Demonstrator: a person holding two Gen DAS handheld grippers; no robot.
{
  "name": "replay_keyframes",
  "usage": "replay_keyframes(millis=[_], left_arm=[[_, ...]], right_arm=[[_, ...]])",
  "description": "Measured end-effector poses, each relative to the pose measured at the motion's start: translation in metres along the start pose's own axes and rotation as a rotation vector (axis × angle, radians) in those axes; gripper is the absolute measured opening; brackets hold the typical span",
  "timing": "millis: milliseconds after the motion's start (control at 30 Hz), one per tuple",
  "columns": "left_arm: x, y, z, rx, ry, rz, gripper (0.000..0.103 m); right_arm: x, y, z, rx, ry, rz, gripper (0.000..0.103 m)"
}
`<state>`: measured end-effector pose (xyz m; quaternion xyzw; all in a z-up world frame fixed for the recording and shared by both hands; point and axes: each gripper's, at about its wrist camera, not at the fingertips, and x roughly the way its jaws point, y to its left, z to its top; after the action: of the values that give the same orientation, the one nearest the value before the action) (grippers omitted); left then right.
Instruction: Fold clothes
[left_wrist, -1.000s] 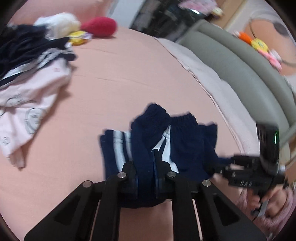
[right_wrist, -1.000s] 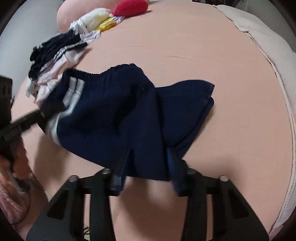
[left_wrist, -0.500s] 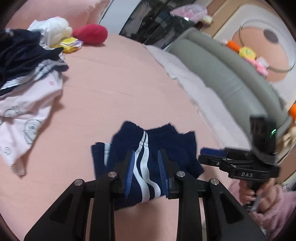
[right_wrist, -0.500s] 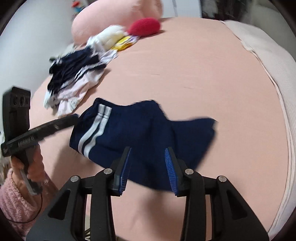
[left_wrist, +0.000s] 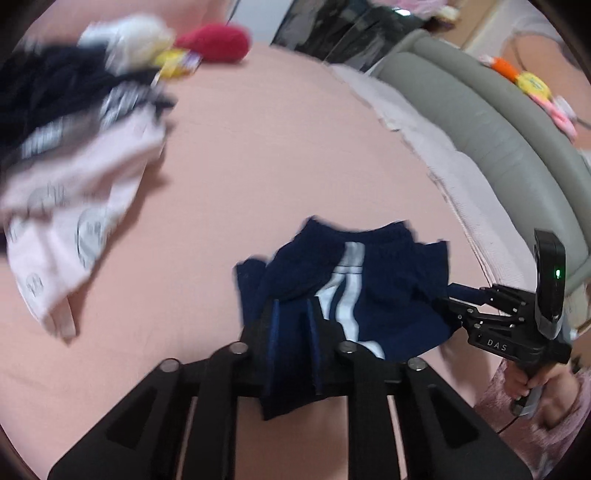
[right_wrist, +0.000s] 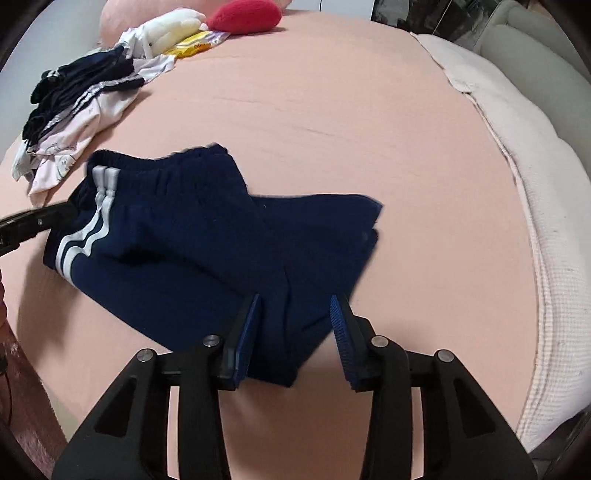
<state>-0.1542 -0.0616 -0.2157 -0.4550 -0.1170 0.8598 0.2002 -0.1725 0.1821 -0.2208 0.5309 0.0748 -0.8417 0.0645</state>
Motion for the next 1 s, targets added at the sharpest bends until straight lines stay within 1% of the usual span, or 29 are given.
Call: replay_keyframes(millis=[33, 100, 133, 167, 200, 233, 267, 300, 333, 400, 433, 467, 500, 600, 633, 700, 767, 833, 867, 933, 967, 1000], left_arm=[[-0.001, -0.006, 0.001, 0.011, -0.01, -0.003, 0.048], [0.001, -0.013, 0.001, 0.006, 0.002, -0.036, 0.049], [0.007, -0.019, -0.003, 0.02, 0.031, -0.037, 0.049], [0.014, -0.026, -0.008, 0.043, 0.067, -0.03, 0.049], [0.023, -0.033, -0.015, 0.091, 0.11, 0.015, 0.049], [0.028, -0.038, -0.023, 0.143, 0.139, 0.059, 0.048], [0.027, -0.041, -0.028, 0.176, 0.15, 0.079, 0.047], [0.024, -0.044, -0.032, 0.201, 0.155, 0.092, 0.047], [0.019, -0.043, -0.035, 0.202, 0.168, 0.084, 0.046], [0.008, -0.033, -0.04, 0.162, 0.184, 0.055, 0.042], [0.001, -0.026, -0.042, 0.133, 0.185, 0.037, 0.039], [-0.009, -0.017, -0.043, 0.089, 0.174, 0.007, 0.039], [-0.017, -0.009, -0.041, 0.052, 0.149, 0.001, 0.039], [-0.032, 0.009, -0.027, -0.031, 0.054, 0.009, 0.04], [-0.033, 0.013, -0.022, -0.048, 0.029, 0.0, 0.04], [-0.028, 0.017, -0.014, -0.069, 0.0, -0.025, 0.04], [-0.017, 0.018, -0.01, -0.077, -0.004, -0.046, 0.04], [0.002, 0.011, -0.009, -0.075, 0.012, -0.047, 0.04], [0.012, 0.007, -0.009, -0.074, 0.021, -0.046, 0.04], [0.021, 0.002, -0.013, -0.064, 0.059, 0.01, 0.04], [0.026, 0.004, -0.014, -0.067, 0.075, 0.022, 0.04], [0.026, 0.007, -0.014, -0.082, 0.078, 0.015, 0.039]], right_arm=[[-0.005, 0.002, 0.002, 0.01, -0.023, 0.025, 0.039], [-0.012, 0.008, 0.007, 0.022, -0.056, 0.07, 0.042], [-0.011, 0.015, 0.011, 0.014, -0.053, 0.086, 0.044], [-0.01, 0.021, 0.014, 0.006, -0.049, 0.102, 0.048], [-0.008, 0.028, 0.018, -0.001, -0.045, 0.118, 0.05], [-0.003, 0.037, 0.021, -0.033, -0.027, 0.103, 0.05], [0.005, 0.047, 0.021, -0.085, 0.0, 0.051, 0.05], [0.013, 0.053, 0.019, -0.126, 0.017, -0.006, 0.05], [0.018, 0.057, 0.015, -0.154, 0.025, -0.044, 0.05], [0.014, 0.047, 0.005, -0.137, 0.022, -0.052, 0.051], [0.011, 0.04, 0.001, -0.115, 0.03, -0.058, 0.057], [0.008, 0.031, -0.002, -0.085, 0.041, -0.055, 0.067], [0.005, 0.023, -0.003, -0.051, 0.045, -0.031, 0.068], [-0.006, -0.002, -0.006, 0.052, 0.059, 0.041, 0.065], [-0.01, -0.005, -0.003, 0.07, 0.045, 0.057, 0.064], [-0.022, 0.002, 0.011, 0.067, -0.026, 0.07, 0.064], [-0.028, 0.016, 0.023, 0.042, -0.079, 0.09, 0.064], [-0.019, 0.03, 0.037, 0.003, -0.091, 0.089, 0.064], [-0.01, 0.038, 0.044, -0.017, -0.084, 0.072, 0.063], [0.009, 0.052, 0.042, -0.042, -0.049, 0.014, 0.062], [0.018, 0.051, 0.036, -0.039, -0.022, -0.012, 0.062], [0.022, 0.041, 0.029, -0.014, -0.009, -0.004, 0.066]])
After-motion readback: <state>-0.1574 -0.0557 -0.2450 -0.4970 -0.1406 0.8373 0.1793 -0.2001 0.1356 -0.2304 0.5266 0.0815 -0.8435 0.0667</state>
